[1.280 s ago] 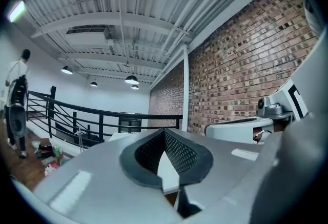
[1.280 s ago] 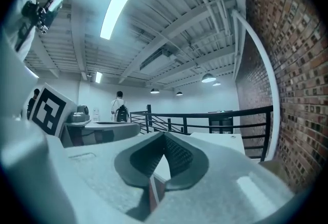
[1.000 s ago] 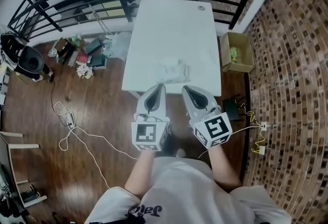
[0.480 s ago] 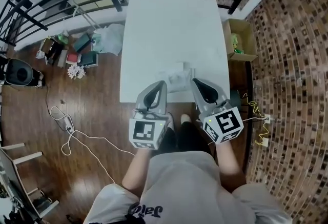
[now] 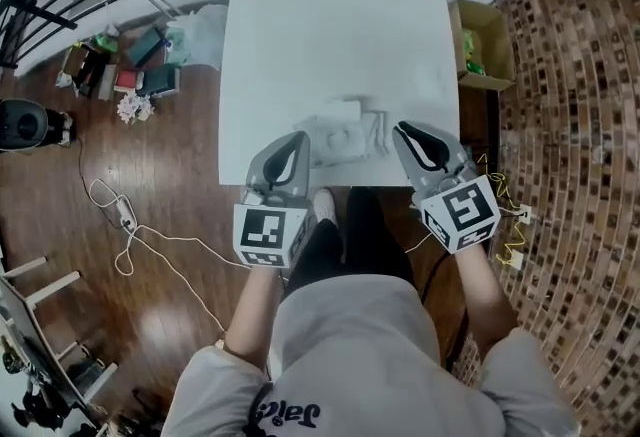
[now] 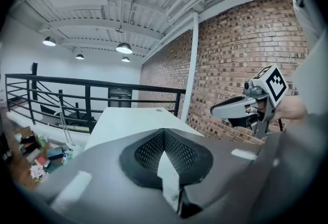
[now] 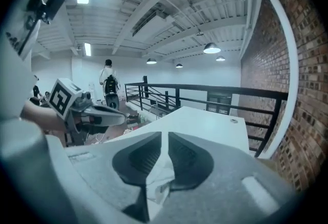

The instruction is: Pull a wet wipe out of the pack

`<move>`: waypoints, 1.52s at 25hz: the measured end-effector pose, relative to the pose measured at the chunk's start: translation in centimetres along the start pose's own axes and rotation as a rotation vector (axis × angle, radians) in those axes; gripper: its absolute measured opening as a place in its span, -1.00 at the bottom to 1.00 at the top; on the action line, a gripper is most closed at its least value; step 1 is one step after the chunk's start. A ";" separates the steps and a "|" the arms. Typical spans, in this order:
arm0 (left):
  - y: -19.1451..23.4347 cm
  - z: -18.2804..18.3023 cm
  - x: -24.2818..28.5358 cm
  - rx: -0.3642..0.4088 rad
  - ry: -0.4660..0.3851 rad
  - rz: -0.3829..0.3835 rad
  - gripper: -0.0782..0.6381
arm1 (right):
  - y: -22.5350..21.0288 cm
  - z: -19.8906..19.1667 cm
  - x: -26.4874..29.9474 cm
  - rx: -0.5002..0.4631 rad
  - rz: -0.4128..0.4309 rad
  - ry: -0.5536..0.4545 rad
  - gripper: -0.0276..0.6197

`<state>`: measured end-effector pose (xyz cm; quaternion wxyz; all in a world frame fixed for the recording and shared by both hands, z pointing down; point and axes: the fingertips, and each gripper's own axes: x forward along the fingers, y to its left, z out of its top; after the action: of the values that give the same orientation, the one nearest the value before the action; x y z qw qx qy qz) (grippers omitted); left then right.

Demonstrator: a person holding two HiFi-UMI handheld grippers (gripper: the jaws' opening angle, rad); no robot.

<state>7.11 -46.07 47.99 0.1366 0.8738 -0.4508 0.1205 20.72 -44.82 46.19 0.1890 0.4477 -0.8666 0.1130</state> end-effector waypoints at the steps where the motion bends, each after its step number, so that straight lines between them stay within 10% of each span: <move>1: 0.8 -0.3 0.2 0.008 0.009 0.004 -0.74 | -0.6 -0.4 0.3 -0.034 0.016 0.022 -0.75; 20: 4.2 -4.7 1.6 -0.007 0.090 -0.048 -0.74 | 5.5 -4.9 8.1 -0.731 0.825 0.395 -0.46; 25: 3.8 -6.5 1.4 -0.018 0.121 -0.053 -0.74 | 5.7 -8.3 9.6 -0.963 0.879 0.459 -0.52; 38: 3.3 -8.8 1.3 -0.022 0.166 -0.052 -0.74 | 6.7 -10.6 10.9 -0.970 0.906 0.469 -0.93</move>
<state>4.42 -45.85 57.09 0.1864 0.8707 -0.4162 0.1839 11.84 -45.08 60.25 0.4834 -0.1281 -0.8569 -0.1250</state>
